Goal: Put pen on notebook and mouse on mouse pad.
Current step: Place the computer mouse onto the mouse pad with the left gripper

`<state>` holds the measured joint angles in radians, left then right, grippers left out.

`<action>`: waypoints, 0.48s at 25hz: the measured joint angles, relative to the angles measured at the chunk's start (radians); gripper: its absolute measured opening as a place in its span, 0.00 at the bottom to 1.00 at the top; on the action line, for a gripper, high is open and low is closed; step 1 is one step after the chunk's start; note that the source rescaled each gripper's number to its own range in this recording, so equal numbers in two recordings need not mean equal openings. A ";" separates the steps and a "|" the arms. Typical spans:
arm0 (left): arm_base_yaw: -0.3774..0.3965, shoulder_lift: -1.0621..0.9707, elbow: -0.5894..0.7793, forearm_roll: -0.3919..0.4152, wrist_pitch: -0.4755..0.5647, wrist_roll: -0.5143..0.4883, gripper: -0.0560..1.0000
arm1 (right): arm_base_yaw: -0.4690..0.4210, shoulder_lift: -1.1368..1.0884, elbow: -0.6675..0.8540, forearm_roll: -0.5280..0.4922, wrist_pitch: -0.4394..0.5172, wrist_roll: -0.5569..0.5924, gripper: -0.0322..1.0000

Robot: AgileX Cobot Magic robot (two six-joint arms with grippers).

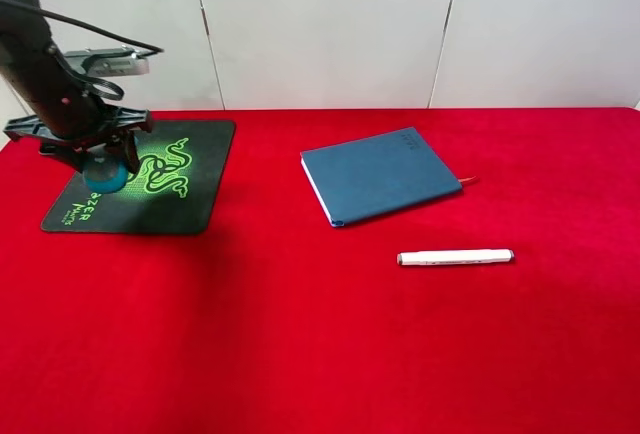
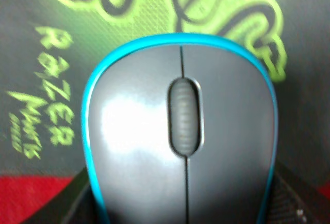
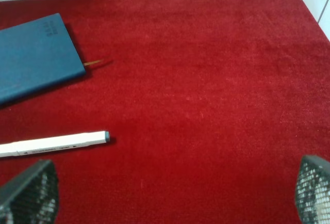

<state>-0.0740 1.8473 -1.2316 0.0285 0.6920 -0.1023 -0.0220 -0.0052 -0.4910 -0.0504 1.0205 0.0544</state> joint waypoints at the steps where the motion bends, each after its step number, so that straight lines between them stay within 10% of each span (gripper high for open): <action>1: 0.007 0.002 -0.004 0.000 -0.008 0.002 0.06 | 0.000 0.000 0.000 0.000 0.000 0.000 1.00; 12: 0.016 0.170 -0.130 0.015 0.013 0.015 0.06 | 0.000 0.000 0.000 0.000 0.000 0.000 1.00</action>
<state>-0.0578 2.0177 -1.3621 0.0435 0.7052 -0.0877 -0.0220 -0.0052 -0.4910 -0.0504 1.0205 0.0544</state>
